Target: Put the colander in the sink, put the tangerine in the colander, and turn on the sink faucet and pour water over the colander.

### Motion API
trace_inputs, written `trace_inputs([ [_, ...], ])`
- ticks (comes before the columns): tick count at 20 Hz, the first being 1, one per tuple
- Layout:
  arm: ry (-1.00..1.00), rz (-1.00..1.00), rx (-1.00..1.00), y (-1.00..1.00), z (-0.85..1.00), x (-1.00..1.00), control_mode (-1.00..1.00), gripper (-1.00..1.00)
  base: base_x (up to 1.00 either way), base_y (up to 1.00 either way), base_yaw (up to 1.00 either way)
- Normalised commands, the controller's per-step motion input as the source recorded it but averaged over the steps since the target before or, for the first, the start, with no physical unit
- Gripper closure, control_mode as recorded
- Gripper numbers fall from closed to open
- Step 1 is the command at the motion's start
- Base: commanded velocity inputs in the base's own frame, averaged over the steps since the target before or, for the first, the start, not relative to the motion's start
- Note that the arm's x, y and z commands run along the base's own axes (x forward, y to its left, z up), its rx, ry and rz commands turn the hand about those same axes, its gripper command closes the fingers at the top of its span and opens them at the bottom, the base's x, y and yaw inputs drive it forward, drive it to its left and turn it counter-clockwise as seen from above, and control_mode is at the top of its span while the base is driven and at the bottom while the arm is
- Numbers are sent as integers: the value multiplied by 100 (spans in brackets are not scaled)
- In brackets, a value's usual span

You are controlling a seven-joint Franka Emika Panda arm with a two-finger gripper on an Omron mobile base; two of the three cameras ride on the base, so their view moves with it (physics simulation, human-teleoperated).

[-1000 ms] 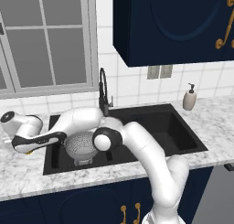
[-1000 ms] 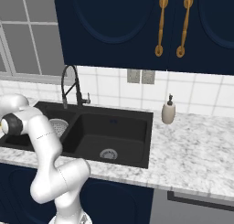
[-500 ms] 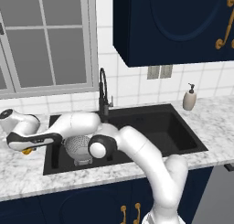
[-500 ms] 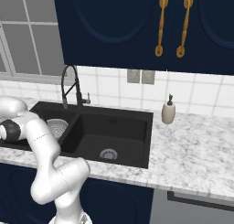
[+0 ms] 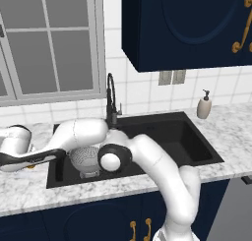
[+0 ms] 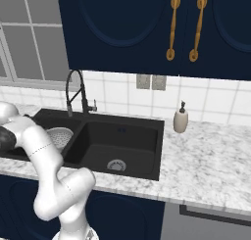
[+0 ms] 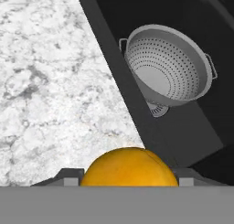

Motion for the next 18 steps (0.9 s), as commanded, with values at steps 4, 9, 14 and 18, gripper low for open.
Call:
trace_inputs([
  [4,-23,-2,7,-100,0,-74,-100,100,0,0,0],
  [9,-9,-9,10,-100,14,-33,-100,100,0,0,0],
  [14,0,-18,18,-100,40,1,-100,100,0,0,0],
  [18,1,-10,27,-100,41,5,-100,100,0,0,0],
])
